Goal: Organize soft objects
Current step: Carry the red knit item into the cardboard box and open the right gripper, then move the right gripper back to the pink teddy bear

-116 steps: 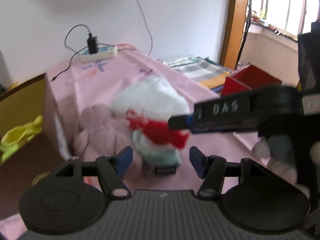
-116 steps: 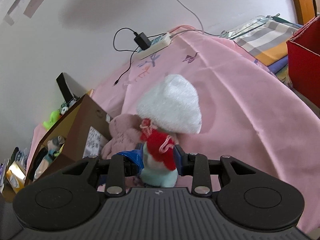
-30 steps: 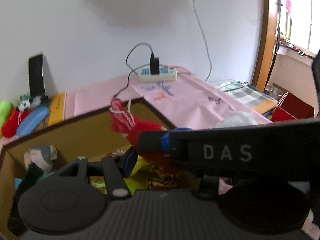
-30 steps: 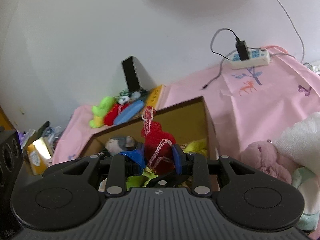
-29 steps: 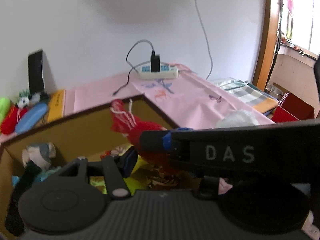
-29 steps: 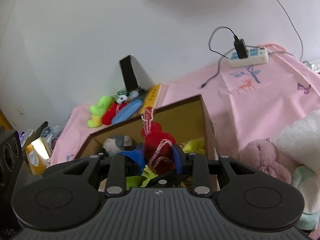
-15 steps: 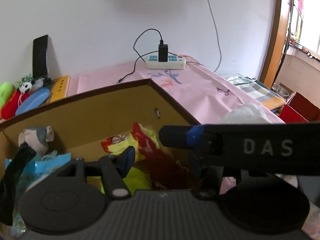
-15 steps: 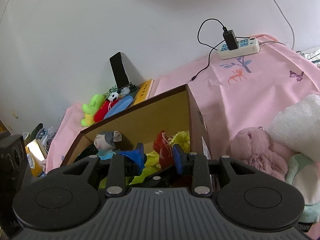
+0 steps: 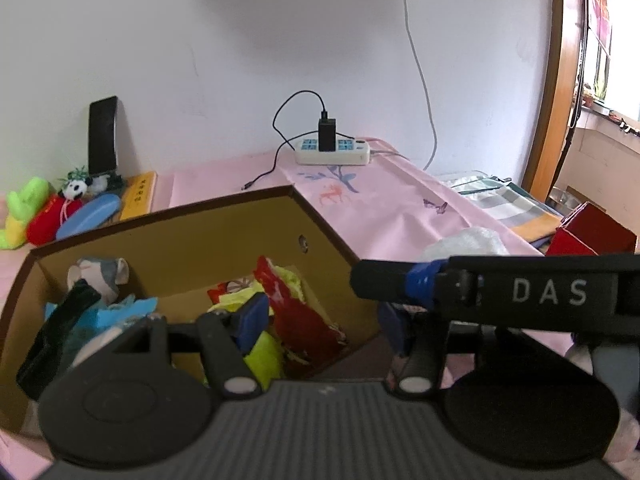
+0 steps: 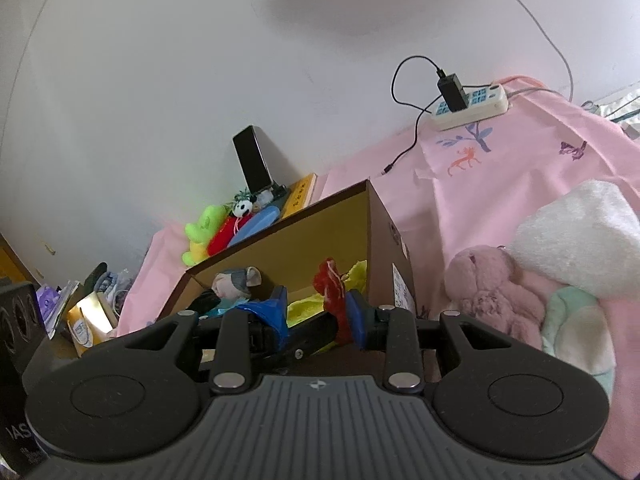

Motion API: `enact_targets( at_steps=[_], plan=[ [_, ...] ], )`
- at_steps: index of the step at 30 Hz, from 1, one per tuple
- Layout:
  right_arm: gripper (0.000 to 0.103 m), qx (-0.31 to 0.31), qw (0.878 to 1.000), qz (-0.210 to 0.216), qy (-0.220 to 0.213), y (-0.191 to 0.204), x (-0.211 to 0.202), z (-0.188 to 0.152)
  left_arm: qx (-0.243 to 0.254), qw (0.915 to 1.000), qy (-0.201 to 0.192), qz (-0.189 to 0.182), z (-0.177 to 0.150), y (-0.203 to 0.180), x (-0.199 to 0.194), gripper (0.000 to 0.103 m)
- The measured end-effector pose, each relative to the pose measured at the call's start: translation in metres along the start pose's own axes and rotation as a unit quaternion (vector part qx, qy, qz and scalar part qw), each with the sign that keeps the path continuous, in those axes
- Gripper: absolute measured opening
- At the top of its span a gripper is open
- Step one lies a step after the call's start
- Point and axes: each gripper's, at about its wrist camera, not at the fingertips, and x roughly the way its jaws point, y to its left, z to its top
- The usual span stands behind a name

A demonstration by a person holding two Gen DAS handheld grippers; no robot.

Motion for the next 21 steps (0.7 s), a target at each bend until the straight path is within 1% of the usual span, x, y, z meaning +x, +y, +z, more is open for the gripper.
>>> enact_targets(
  at_steps=[6, 10, 16, 21],
  plan=[
    [0.015, -0.025, 1.000, -0.014, -0.012, -0.003, -0.023, -0.008, -0.010, 0.9999, -0.002, -0.002, -0.007, -0.013, -0.019, 0.060],
    [0.015, -0.026, 0.999, -0.027, -0.012, -0.014, -0.036, -0.017, 0.000, 1.0000, 0.002, 0.000, -0.016, -0.026, -0.026, 0.060],
    [0.015, -0.008, 0.999, -0.047, -0.003, -0.036, -0.045, -0.032, 0.012, 0.9996, 0.023, -0.014, -0.035, -0.048, -0.025, 0.061],
    [0.015, 0.005, 0.998, -0.061, 0.006, -0.053, -0.050, -0.042, 0.021, 0.9986, 0.045, -0.021, -0.048, -0.063, -0.016, 0.061]
  ],
)
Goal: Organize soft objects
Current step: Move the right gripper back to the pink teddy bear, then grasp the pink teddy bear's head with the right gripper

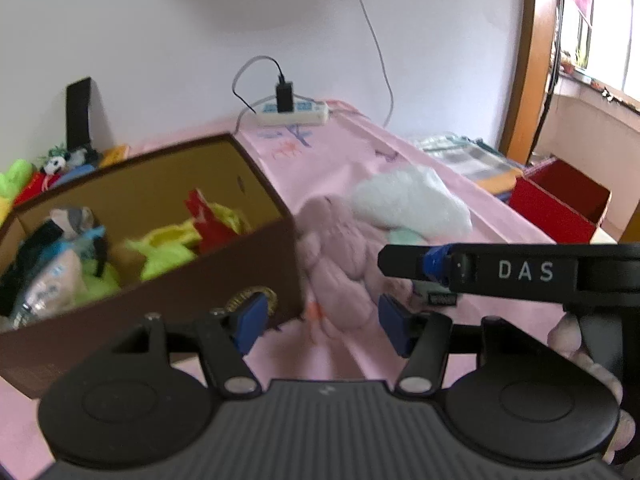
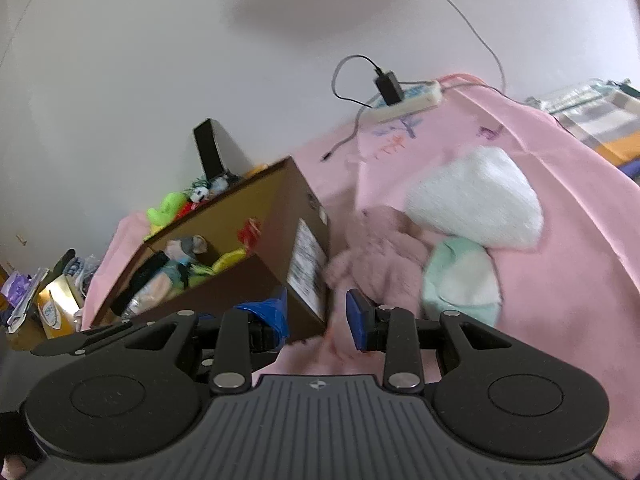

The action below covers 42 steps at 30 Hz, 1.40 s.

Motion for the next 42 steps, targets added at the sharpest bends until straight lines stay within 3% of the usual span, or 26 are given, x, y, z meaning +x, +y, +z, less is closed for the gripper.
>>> enact_targets(
  at_steps=[12, 18, 24, 28, 35, 39, 42],
  plan=[
    [0.015, 0.053, 0.998, -0.018, 0.001, -0.052, -0.003, -0.009, 0.041, 0.9988, 0.016, -0.022, -0.015, -0.035, 0.024, 0.063],
    [0.015, 0.047, 0.999, -0.004, 0.004, -0.066, 0.005, -0.002, 0.036, 0.9990, 0.027, -0.005, -0.013, -0.032, 0.052, 0.063],
    [0.015, 0.016, 0.999, 0.029, 0.022, -0.064, 0.032, 0.023, 0.026, 0.9988, 0.041, 0.008, -0.009, -0.023, 0.077, 0.063],
    [0.016, -0.017, 0.999, 0.018, 0.026, -0.061, 0.054, 0.038, 0.011, 0.9988, 0.047, -0.009, -0.005, -0.020, 0.088, 0.064],
    [0.016, 0.001, 0.997, 0.039, 0.069, -0.071, 0.097, 0.062, 0.029, 0.9983, 0.046, -0.020, -0.004, -0.028, 0.102, 0.070],
    [0.019, -0.012, 0.997, 0.026, 0.076, -0.073, 0.116, 0.066, 0.032, 0.9982, 0.045, -0.023, -0.003, -0.029, 0.106, 0.072],
    [0.019, 0.023, 0.993, 0.065, 0.092, -0.081, 0.126, 0.067, 0.033, 0.9981, 0.051, -0.014, -0.006, -0.029, 0.109, 0.072]
  ],
)
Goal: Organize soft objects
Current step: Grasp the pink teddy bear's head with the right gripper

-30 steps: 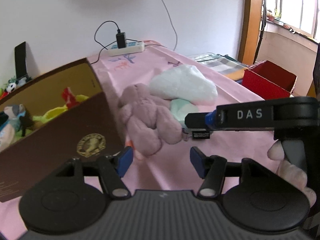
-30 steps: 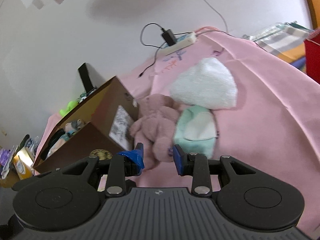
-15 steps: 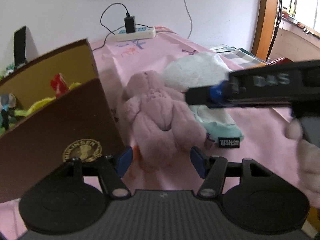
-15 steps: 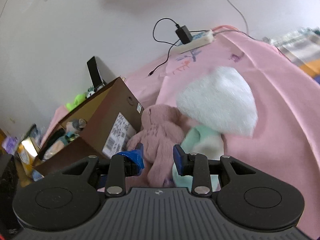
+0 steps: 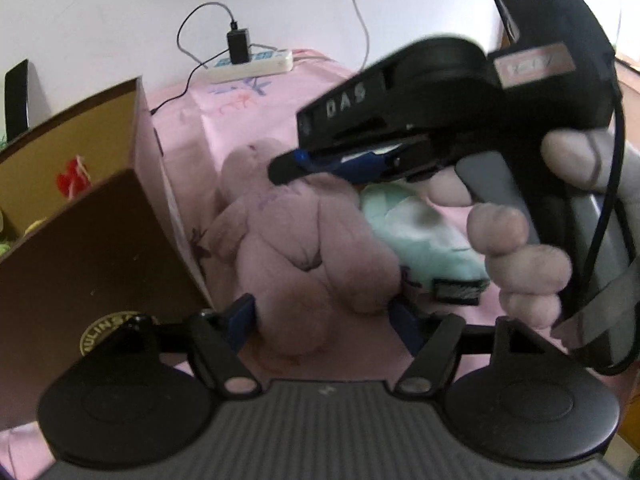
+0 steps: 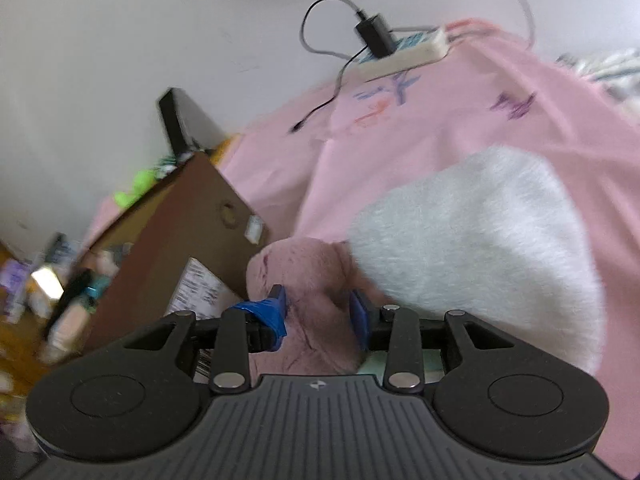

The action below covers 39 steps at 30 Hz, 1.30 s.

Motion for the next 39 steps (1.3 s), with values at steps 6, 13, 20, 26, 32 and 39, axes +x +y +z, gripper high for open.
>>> enact_targets(
  at_steps=[6, 13, 20, 26, 32, 39],
  plan=[
    [0.020, -0.011, 1.000, 0.009, 0.008, 0.009, -0.008, -0.007, -0.012, 0.9999, -0.002, -0.005, -0.002, 0.003, -0.005, 0.072],
    [0.019, -0.010, 0.999, 0.032, 0.015, 0.018, -0.041, -0.023, -0.049, 0.9981, 0.002, -0.038, -0.010, 0.010, -0.031, 0.072],
    [0.019, 0.000, 0.998, 0.048, 0.028, 0.030, -0.065, -0.053, 0.002, 0.9977, 0.002, -0.068, -0.041, -0.017, -0.071, 0.071],
    [0.019, 0.014, 0.999, 0.039, 0.030, 0.034, -0.081, -0.080, 0.031, 0.9950, 0.018, -0.093, -0.064, -0.028, -0.087, 0.071],
    [0.020, 0.033, 0.998, 0.027, 0.038, 0.031, -0.095, -0.103, 0.040, 0.9935, 0.022, -0.104, -0.079, -0.022, -0.098, 0.071],
    [0.020, 0.073, 0.996, 0.034, 0.033, 0.022, -0.096, -0.105, 0.028, 0.9942, 0.013, -0.103, -0.079, -0.006, -0.110, 0.073]
  ],
)
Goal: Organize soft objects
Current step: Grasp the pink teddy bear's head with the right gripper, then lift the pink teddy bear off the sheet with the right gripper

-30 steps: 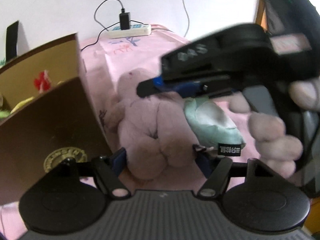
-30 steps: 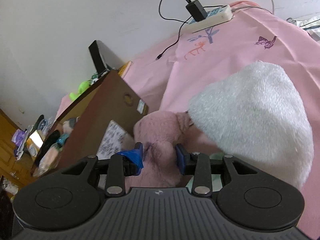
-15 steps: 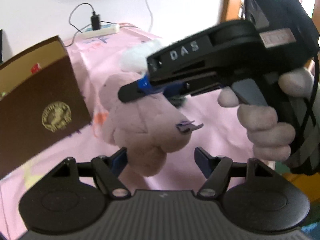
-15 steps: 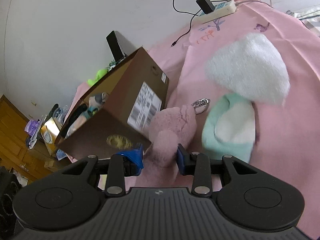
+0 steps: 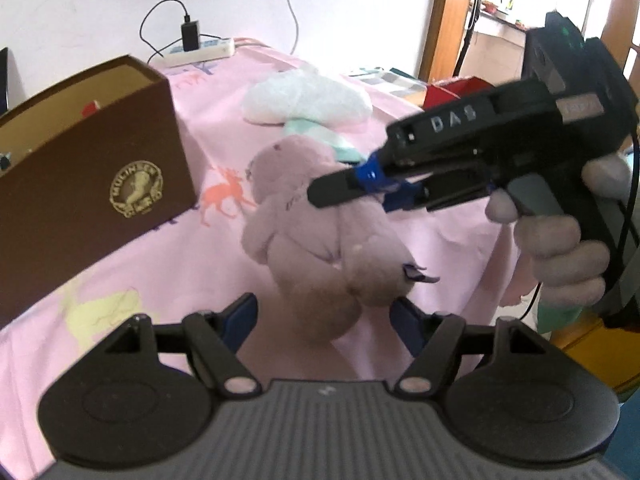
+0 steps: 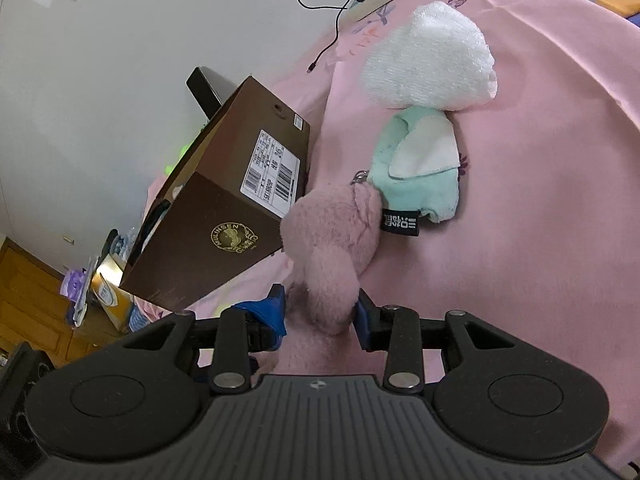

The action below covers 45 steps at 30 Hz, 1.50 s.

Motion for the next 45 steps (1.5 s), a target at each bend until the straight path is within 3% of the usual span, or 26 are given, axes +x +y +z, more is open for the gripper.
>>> enact_targets(
  at_steps=[5, 9, 14, 18, 22, 25, 30, 32, 41, 45],
  plan=[
    [0.021, -0.012, 1.000, 0.001, 0.001, 0.005, 0.007, 0.001, 0.013, 0.9994, -0.011, -0.029, 0.009, -0.001, 0.002, 0.073],
    [0.021, -0.008, 1.000, 0.005, 0.004, 0.001, 0.007, 0.002, 0.012, 0.9965, -0.021, -0.080, 0.011, -0.003, -0.007, 0.073],
    [0.022, -0.002, 1.000, 0.010, 0.005, -0.002, 0.007, 0.000, -0.008, 0.9984, -0.023, -0.050, 0.011, 0.009, -0.005, 0.075],
    [0.022, -0.005, 1.000, 0.002, -0.002, 0.001, 0.007, -0.001, -0.051, 0.9945, -0.016, -0.091, 0.022, 0.024, 0.006, 0.078],
    [0.022, -0.010, 1.000, -0.004, 0.003, 0.005, 0.009, 0.001, -0.045, 0.9905, -0.038, -0.124, 0.031, 0.016, 0.005, 0.078],
    [0.022, -0.017, 1.000, -0.008, 0.003, 0.009, 0.010, 0.001, -0.046, 0.9915, -0.047, -0.113, 0.035, 0.015, 0.004, 0.078],
    [0.022, -0.012, 1.000, -0.007, 0.000, 0.010, 0.012, -0.001, -0.082, 0.9930, -0.026, -0.081, 0.039, 0.039, 0.024, 0.079],
    [0.022, -0.010, 1.000, -0.009, -0.001, 0.009, 0.012, -0.001, -0.101, 0.9903, -0.013, -0.094, 0.039, 0.047, 0.036, 0.081],
    [0.019, -0.022, 1.000, -0.010, -0.013, 0.017, 0.007, -0.002, -0.099, 0.9918, -0.030, -0.075, 0.042, 0.038, 0.041, 0.083],
    [0.018, -0.037, 0.999, -0.007, -0.021, 0.027, -0.002, -0.004, -0.102, 0.9903, -0.042, -0.085, 0.042, 0.032, 0.029, 0.076]
  ],
)
